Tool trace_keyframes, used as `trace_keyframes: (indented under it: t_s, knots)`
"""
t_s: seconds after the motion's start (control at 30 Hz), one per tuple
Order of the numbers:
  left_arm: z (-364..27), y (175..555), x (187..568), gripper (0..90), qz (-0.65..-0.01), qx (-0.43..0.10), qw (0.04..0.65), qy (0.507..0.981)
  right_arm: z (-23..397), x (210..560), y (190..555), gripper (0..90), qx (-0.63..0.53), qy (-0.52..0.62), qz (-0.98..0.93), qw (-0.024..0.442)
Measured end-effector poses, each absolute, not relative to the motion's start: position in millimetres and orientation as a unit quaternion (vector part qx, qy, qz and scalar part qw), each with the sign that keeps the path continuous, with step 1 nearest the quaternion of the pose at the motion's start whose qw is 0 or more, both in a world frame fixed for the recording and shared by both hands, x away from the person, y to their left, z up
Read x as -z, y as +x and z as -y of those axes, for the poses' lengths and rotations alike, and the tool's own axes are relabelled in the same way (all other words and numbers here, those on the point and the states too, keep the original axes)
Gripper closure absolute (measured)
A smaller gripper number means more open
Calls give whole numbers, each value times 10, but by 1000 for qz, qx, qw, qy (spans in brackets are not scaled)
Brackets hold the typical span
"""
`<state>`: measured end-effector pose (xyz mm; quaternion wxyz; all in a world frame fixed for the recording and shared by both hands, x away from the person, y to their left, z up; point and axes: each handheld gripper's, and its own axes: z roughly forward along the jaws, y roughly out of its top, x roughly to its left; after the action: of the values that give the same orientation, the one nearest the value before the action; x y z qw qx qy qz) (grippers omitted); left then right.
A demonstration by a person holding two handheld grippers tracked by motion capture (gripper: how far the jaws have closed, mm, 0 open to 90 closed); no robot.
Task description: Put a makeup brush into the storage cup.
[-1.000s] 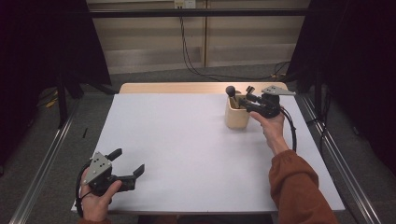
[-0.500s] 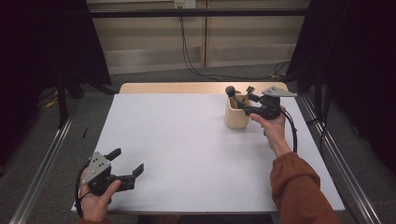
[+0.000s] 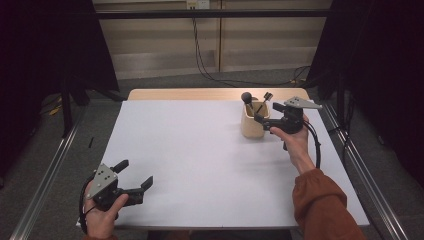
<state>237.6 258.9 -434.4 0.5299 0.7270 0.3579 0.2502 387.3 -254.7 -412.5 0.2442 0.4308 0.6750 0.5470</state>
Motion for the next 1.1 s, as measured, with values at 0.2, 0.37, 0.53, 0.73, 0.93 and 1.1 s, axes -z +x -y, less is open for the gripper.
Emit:
trace_keyframes:
  t_s: [0.2,0.37,0.53,0.73,0.93,1.1]
  knots:
    - [-2599,2383,4342,31,-362,-249,532,724,2592,4162,3784,0,-555,434,-672,230]
    - [-2600,2383,4345,30,-362,-248,533,724,2624,4167,3702,0,-558,428,-676,218]
    - [-2600,2379,4344,31,-360,-248,531,726,2640,4153,3580,4,-557,421,-679,226]
    - [-2602,2373,4343,31,-365,-249,533,722,2619,4180,3438,24,-537,429,-682,251]
    - [-2606,2372,4340,31,-364,-250,532,723,2674,4208,3296,25,-538,434,-676,255]
    - [-2614,2367,4339,31,-365,-250,533,721,2712,4216,3193,24,-533,439,-676,256]
